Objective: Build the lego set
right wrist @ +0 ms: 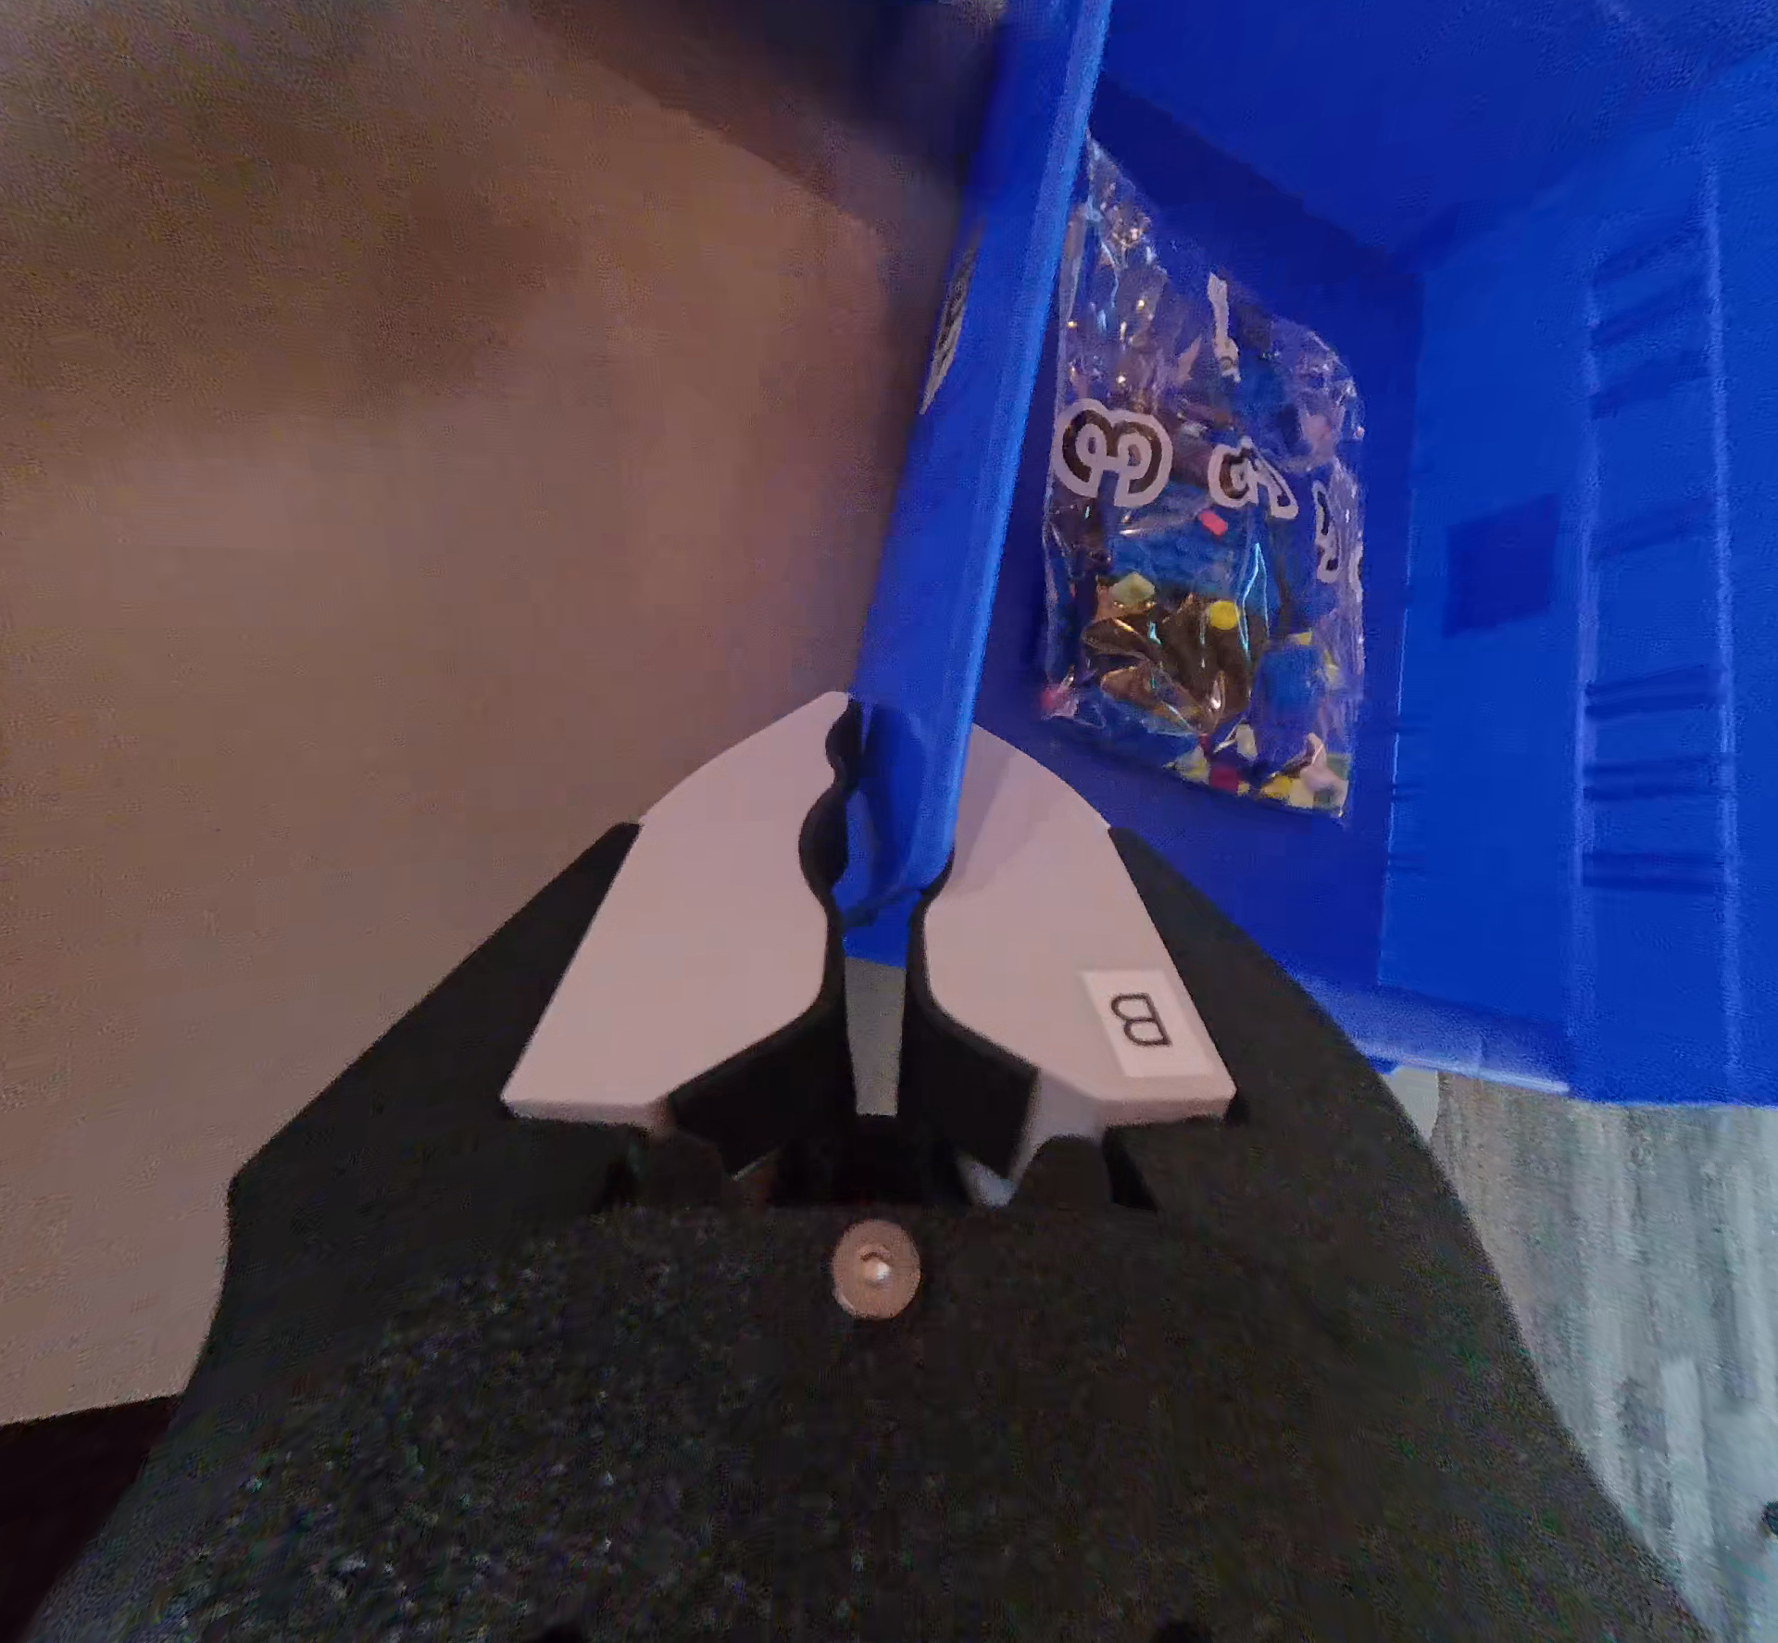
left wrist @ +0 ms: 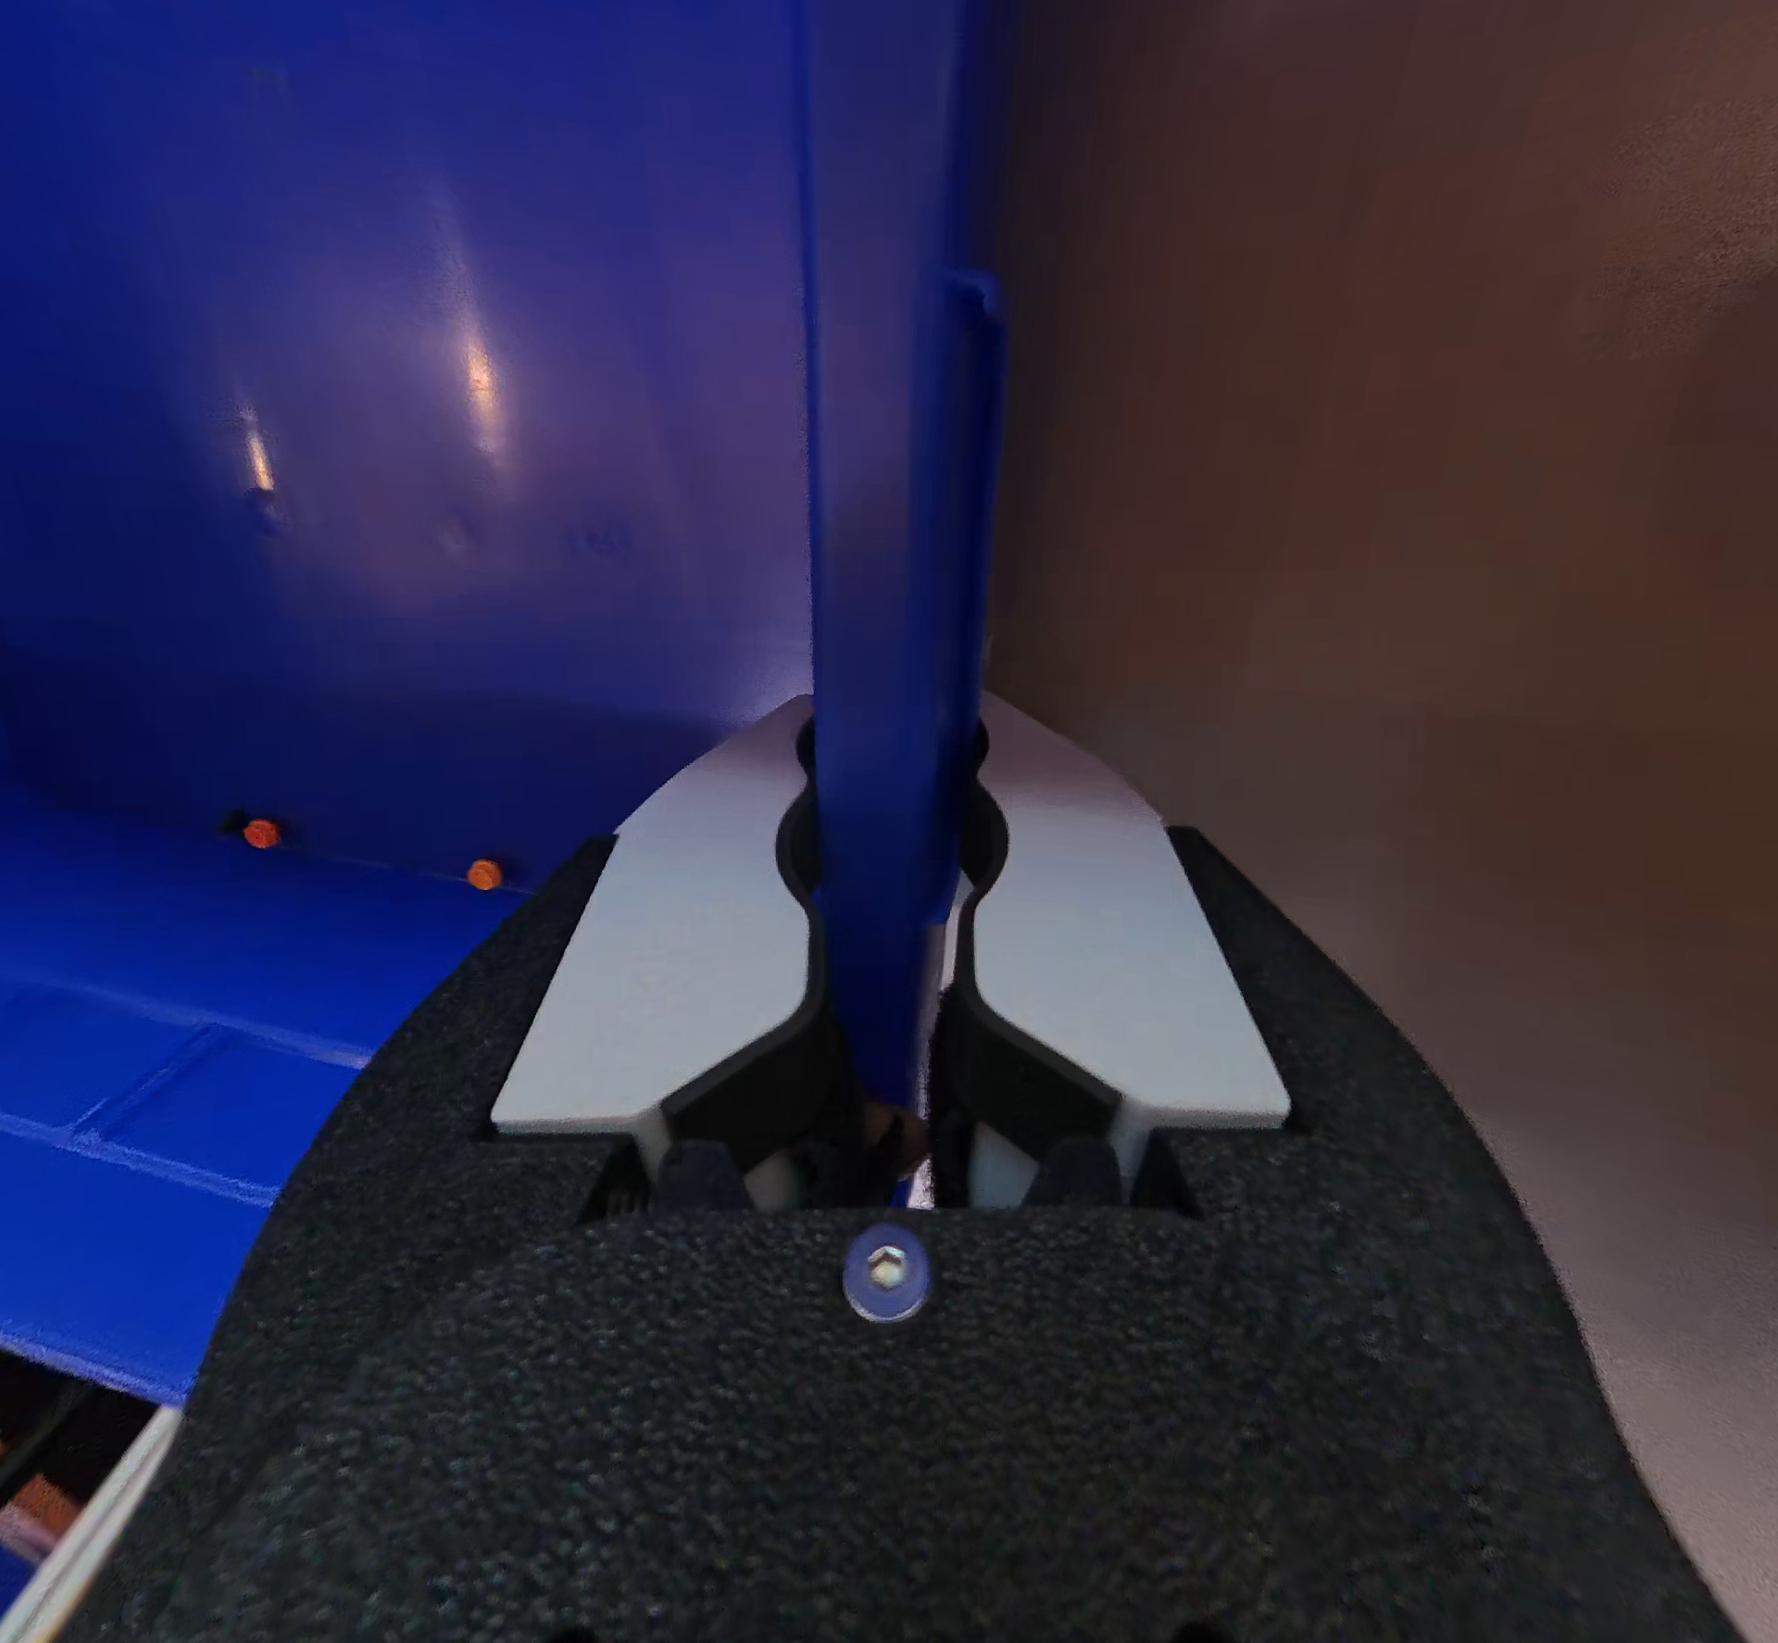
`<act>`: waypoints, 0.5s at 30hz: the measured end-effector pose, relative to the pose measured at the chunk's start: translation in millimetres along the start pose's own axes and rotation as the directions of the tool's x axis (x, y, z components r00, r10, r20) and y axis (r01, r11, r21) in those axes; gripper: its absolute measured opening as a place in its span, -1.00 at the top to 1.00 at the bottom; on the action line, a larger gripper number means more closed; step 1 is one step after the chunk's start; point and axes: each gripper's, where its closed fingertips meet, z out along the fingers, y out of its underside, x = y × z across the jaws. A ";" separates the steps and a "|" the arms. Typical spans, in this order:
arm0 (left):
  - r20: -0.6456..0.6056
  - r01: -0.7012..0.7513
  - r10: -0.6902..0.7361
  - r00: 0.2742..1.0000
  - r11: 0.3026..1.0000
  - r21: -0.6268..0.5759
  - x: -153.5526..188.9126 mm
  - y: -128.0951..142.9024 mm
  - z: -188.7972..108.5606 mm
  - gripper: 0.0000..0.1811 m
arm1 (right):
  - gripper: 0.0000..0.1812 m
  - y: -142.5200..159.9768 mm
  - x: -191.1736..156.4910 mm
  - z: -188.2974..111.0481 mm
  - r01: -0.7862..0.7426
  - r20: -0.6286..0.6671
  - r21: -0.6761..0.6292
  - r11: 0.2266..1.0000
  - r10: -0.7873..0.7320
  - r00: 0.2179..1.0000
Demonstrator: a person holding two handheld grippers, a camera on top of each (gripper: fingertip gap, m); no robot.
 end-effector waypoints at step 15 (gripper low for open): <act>0.155 -0.209 0.198 0.968 0.976 0.056 -70.6 -11.5 11.2 0.56 | 0.79 -36.9 -78.7 -8.0 0.166 0.119 0.039 0.985 -0.169 0.978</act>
